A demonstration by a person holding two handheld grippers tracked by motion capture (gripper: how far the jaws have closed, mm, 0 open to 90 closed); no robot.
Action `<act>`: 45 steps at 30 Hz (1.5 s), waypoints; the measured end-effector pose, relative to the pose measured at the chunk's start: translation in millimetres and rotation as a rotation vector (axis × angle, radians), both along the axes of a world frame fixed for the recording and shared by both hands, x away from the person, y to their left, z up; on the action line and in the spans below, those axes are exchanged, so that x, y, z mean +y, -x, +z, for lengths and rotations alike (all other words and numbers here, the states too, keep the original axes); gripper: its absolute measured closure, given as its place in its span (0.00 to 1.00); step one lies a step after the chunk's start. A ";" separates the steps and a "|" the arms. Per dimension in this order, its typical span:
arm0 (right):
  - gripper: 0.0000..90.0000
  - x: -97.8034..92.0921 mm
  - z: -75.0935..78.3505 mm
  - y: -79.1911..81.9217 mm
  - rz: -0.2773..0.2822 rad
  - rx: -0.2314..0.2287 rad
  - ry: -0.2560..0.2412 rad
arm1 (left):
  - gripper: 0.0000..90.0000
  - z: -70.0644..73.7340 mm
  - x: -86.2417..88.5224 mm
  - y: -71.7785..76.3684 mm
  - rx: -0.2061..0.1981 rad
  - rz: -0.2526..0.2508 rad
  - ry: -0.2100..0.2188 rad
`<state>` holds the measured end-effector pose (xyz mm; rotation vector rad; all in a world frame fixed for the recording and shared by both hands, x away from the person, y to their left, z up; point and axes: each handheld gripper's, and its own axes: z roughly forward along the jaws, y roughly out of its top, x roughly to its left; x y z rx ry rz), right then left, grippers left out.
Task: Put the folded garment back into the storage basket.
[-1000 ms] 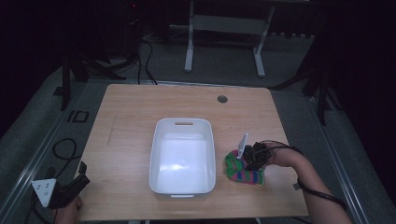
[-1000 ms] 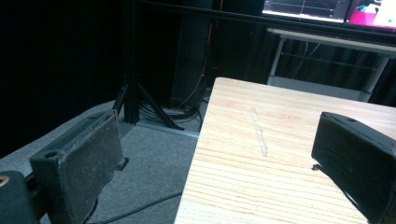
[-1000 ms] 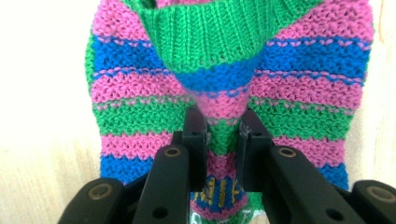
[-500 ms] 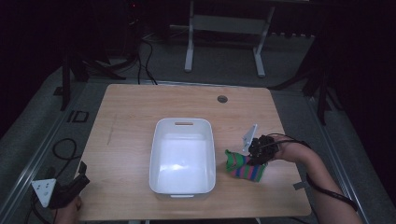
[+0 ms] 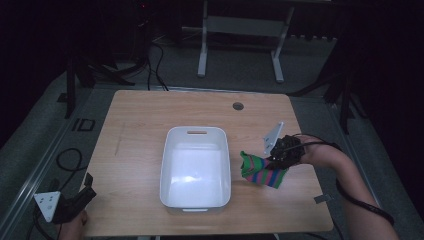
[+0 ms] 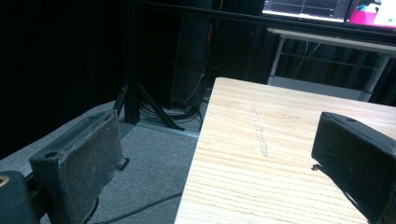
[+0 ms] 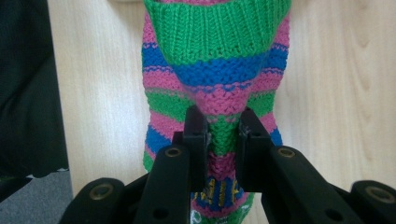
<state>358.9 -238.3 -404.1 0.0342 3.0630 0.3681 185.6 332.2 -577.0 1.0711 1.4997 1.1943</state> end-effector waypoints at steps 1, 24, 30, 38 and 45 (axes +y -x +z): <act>0.86 1.0 4.5 0.8 0.005 -0.004 0.000 | 0.03 0.0 0.1 -0.1 0.000 0.000 0.001; 0.86 84.4 54.8 4.0 0.120 -0.035 -0.001 | 0.03 -0.1 0.9 0.6 -0.003 -0.007 0.008; 0.86 120.4 56.6 4.2 0.163 -0.036 0.006 | 0.03 -0.1 1.4 0.7 -0.003 -0.010 0.012; 0.86 159.1 57.5 6.1 0.212 -0.032 -0.003 | 0.03 -0.1 1.1 0.9 -0.003 -0.012 0.009; 0.86 182.0 58.6 9.1 0.238 -0.042 -0.008 | 0.03 -0.1 1.6 1.1 -0.004 -0.015 0.013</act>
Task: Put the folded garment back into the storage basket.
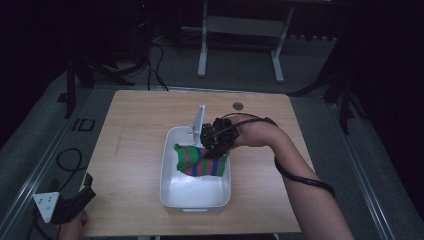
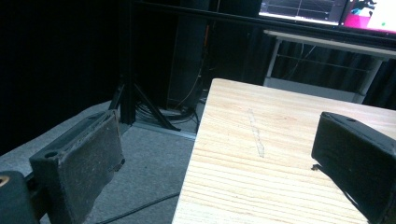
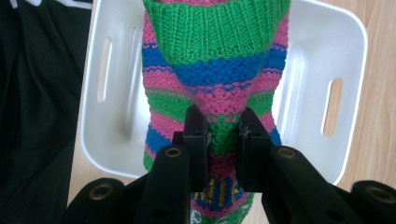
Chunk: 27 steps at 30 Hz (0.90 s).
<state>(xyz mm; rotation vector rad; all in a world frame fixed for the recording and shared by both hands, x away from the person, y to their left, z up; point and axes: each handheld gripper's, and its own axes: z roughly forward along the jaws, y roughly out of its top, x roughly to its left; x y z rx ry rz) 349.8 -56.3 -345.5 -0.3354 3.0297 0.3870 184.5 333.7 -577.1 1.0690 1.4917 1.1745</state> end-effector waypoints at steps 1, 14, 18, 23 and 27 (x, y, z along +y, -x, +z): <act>0.86 1.2 -0.1 -0.3 -0.002 -0.001 -0.002 | 0.03 0.0 -0.1 0.0 -0.001 0.000 -0.001; 0.86 4.9 -32.5 -8.8 -0.019 0.024 0.023 | 0.03 -0.1 -0.3 -0.4 -0.004 0.001 -0.001; 0.86 5.6 -47.2 -12.6 -0.026 0.033 0.033 | 0.03 -0.2 -0.3 0.1 -0.006 -0.001 -0.003; 0.86 7.6 -66.2 -16.8 -0.036 0.029 0.046 | 0.03 -0.2 -0.4 -0.2 -0.006 -0.004 -0.003; 0.86 8.7 -81.3 -20.7 -0.040 0.038 0.057 | 0.03 -0.2 -0.3 -0.3 -0.005 -0.005 -0.002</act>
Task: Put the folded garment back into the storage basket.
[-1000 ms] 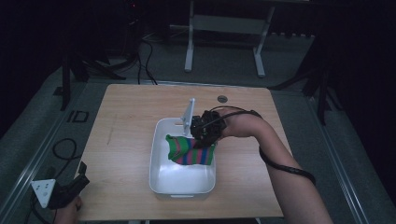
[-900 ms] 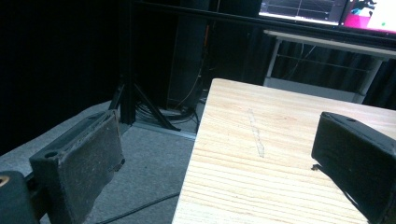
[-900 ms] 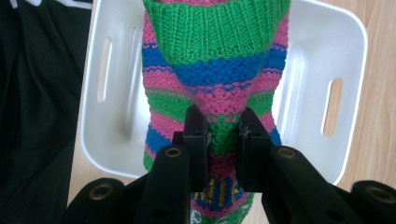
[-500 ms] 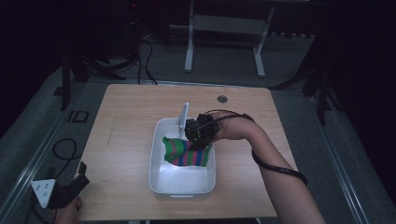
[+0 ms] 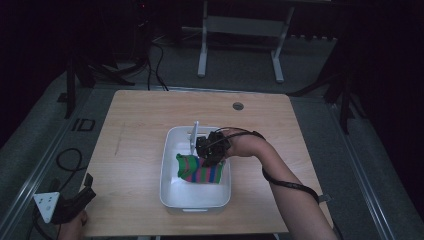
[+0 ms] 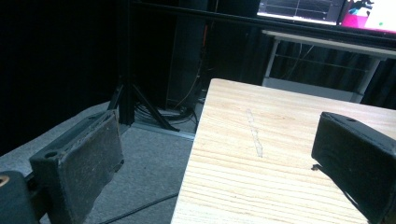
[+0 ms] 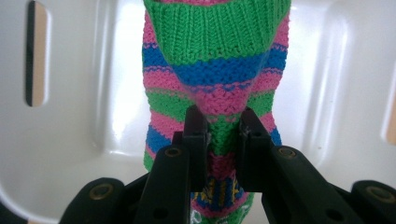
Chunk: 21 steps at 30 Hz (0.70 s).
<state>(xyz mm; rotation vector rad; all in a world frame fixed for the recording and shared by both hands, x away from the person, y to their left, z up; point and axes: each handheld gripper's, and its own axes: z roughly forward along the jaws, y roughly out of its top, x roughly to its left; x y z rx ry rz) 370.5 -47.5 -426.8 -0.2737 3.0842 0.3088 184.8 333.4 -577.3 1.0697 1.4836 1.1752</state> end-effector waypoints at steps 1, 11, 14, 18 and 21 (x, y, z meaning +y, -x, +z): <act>0.86 0.0 -4.0 -0.8 -0.004 0.003 -0.001 | 0.03 0.0 0.0 -0.1 0.001 -0.001 0.000; 0.85 3.0 -42.8 -7.2 -0.036 0.024 0.039 | 0.03 0.1 0.0 -0.4 0.003 -0.004 -0.001; 0.85 4.0 -52.1 -8.0 -0.039 0.041 0.040 | 0.03 0.1 0.1 -0.3 0.002 -0.004 0.001; 0.85 5.4 -62.5 -9.8 -0.051 0.057 0.048 | 0.03 0.1 0.2 -0.4 0.004 -0.007 -0.001; 0.83 6.3 -69.8 -10.0 -0.052 0.068 0.059 | 0.03 0.1 0.3 -0.4 0.003 -0.009 0.001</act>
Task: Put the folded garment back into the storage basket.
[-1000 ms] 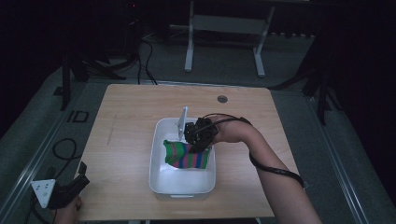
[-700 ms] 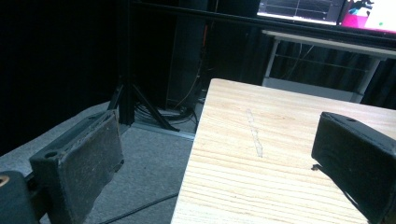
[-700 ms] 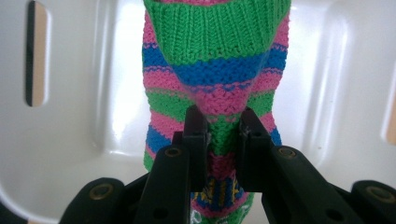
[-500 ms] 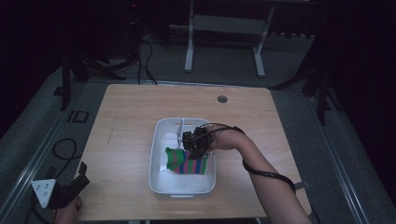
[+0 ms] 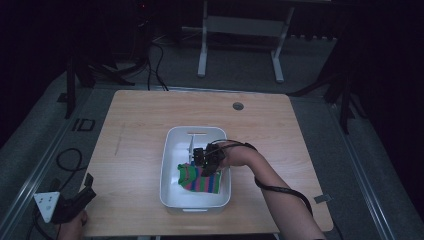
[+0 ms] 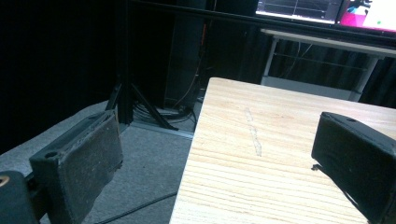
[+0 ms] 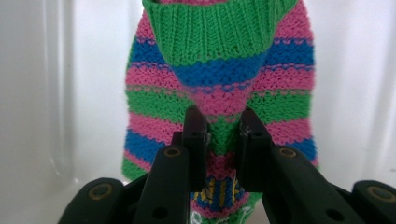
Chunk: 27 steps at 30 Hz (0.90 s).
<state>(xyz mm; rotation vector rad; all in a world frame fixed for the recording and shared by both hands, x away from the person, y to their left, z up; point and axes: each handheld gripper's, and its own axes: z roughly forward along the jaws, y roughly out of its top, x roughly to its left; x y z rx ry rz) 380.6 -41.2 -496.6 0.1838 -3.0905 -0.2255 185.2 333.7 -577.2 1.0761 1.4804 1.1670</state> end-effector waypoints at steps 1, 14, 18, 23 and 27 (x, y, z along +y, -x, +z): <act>0.78 0.3 -2.0 -0.3 -0.009 0.006 0.005 | 0.03 0.0 0.0 0.0 0.000 0.000 0.000; 0.34 -5.8 17.7 0.9 -0.049 0.030 0.023 | 0.03 0.1 0.1 -0.1 0.002 -0.003 0.000; 0.27 -10.4 30.8 2.0 -0.058 0.016 -0.001 | 0.03 0.0 -0.1 -0.1 0.001 -0.002 -0.001; 0.15 -20.2 49.9 2.7 -0.070 0.019 -0.070 | 0.03 0.0 0.0 0.0 0.000 0.000 0.001; 0.15 -28.0 58.4 1.5 -0.090 0.034 -0.102 | 0.03 0.0 -0.1 -0.1 0.001 -0.001 -0.002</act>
